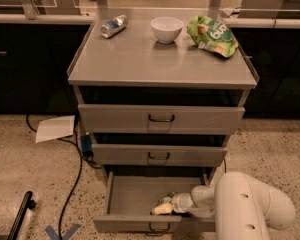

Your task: Pick green jalapeno chip bag from bottom drawer and place on counter

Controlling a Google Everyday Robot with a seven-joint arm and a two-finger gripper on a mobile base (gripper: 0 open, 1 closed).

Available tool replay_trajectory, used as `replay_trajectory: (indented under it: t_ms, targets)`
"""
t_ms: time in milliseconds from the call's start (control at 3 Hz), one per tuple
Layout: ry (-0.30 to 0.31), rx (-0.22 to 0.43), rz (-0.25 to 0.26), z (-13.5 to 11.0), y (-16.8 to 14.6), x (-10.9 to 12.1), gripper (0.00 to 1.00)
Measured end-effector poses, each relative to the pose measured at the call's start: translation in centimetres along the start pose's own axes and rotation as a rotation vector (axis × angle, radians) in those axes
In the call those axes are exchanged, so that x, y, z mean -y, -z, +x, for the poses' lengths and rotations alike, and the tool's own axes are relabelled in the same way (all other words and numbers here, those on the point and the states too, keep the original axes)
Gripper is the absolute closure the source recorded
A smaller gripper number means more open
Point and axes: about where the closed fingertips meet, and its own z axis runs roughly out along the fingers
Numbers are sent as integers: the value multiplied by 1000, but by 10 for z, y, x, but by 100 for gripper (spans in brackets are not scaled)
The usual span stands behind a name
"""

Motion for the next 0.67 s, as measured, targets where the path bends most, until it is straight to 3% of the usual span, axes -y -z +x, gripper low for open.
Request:
replay_trajectory:
  t_ms: [667]
  targets:
    - [0,0,0,0,0,0,42]
